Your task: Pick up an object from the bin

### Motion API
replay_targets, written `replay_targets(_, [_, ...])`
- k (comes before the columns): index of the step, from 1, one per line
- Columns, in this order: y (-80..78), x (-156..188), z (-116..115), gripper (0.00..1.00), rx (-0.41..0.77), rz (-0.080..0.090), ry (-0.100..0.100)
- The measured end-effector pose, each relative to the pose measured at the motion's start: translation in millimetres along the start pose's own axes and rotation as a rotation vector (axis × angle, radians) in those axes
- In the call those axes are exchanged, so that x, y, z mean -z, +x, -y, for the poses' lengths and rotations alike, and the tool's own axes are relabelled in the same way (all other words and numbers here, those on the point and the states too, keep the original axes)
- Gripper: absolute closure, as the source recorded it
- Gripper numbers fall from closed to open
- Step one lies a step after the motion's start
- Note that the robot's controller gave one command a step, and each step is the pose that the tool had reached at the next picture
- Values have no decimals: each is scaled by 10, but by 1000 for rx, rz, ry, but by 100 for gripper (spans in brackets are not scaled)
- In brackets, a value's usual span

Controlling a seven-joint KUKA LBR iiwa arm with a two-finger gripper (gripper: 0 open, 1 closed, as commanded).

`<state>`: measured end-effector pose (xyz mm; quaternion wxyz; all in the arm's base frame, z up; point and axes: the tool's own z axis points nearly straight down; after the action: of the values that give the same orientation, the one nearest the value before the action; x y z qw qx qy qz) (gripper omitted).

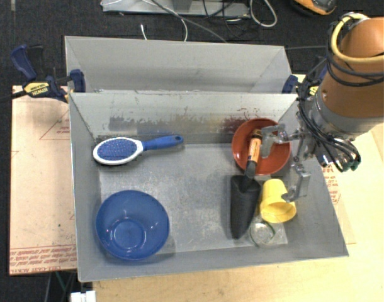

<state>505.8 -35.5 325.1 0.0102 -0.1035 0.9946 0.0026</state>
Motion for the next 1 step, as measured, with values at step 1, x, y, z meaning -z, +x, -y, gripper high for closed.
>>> replay_targets(1, [15, -889, 70, 0, 118, -16, -8])
